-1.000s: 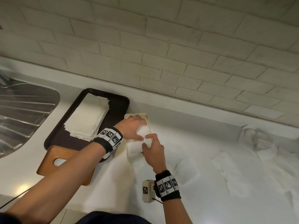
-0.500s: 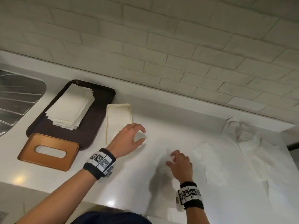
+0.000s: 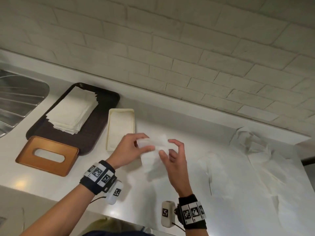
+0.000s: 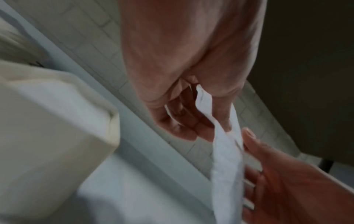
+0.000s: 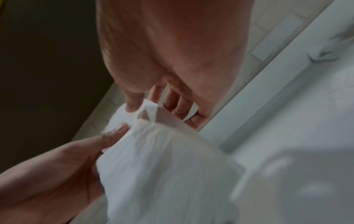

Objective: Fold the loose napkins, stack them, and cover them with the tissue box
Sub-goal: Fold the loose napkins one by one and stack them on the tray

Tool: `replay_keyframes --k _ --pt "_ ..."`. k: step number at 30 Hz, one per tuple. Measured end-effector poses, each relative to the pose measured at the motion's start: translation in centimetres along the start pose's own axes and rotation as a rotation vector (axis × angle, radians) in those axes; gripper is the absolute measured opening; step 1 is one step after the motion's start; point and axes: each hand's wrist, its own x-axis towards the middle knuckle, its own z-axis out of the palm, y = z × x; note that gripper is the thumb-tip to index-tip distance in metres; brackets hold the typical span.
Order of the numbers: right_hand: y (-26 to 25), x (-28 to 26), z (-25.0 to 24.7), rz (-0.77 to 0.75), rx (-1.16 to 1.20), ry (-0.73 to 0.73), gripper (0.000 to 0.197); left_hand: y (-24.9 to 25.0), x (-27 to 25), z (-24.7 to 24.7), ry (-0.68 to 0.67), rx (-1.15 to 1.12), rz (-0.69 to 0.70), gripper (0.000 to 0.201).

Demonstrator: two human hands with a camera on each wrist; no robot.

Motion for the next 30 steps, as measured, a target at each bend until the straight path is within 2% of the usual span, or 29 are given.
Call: replay_keyframes --k 2,3,4,6,9,11,14,16,18,21,26,28,30 --pt "-1.0 0.3 2.0 0.018 0.064 -0.004 0.055 0.7 1.1 -2.4 0.171 0.066 0.012 0.02" --pt "-1.2 0.5 3.2 0.011 0.072 0.003 0.057 0.7 1.8 -3.8 0.249 0.11 0.016 0.021" --pt "-1.1 0.8 4.3 -0.001 0.06 0.018 0.055 0.4 2.6 -5.3 0.305 0.152 0.023 0.023" --pt "-0.7 1.8 6.8 -0.034 -0.051 0.024 0.037 -0.3 4.3 -8.1 0.342 0.231 0.031 0.021" --pt "0.5 4.3 11.0 -0.018 -0.213 -0.003 0.01 -2.2 6.9 -11.4 0.343 0.383 0.005 0.027" --pt "0.9 5.9 13.6 0.039 -0.343 -0.027 0.011 -4.1 8.7 -12.9 0.309 0.466 -0.036 0.038" --pt "2.0 7.6 16.3 0.099 -0.715 -0.091 0.016 -6.7 10.6 -13.8 0.195 0.649 -0.061 0.04" --pt "2.1 7.9 17.1 0.097 -0.874 -0.13 0.022 -7.6 11.1 -13.7 0.113 0.781 -0.078 0.045" --pt "1.5 7.5 16.8 0.05 -0.93 -0.13 0.025 -7.7 11.2 -13.3 0.082 0.825 -0.088 0.053" --pt "0.7 6.3 13.2 -0.007 -0.875 0.019 0.023 -6.7 10.3 -12.0 0.173 0.782 0.012 0.056" --pt "3.5 4.3 0.6 0.06 -0.763 0.302 0.011 -3.8 5.9 -6.6 0.204 0.518 0.161 0.038" --pt "5.4 3.5 -5.4 0.117 -0.792 0.411 0.01 -3.0 4.1 -3.7 0.189 0.447 0.178 0.029" --pt "7.6 2.6 -11.2 0.246 -0.821 0.489 0.015 -2.7 2.7 -0.4 0.143 0.389 0.17 0.023"
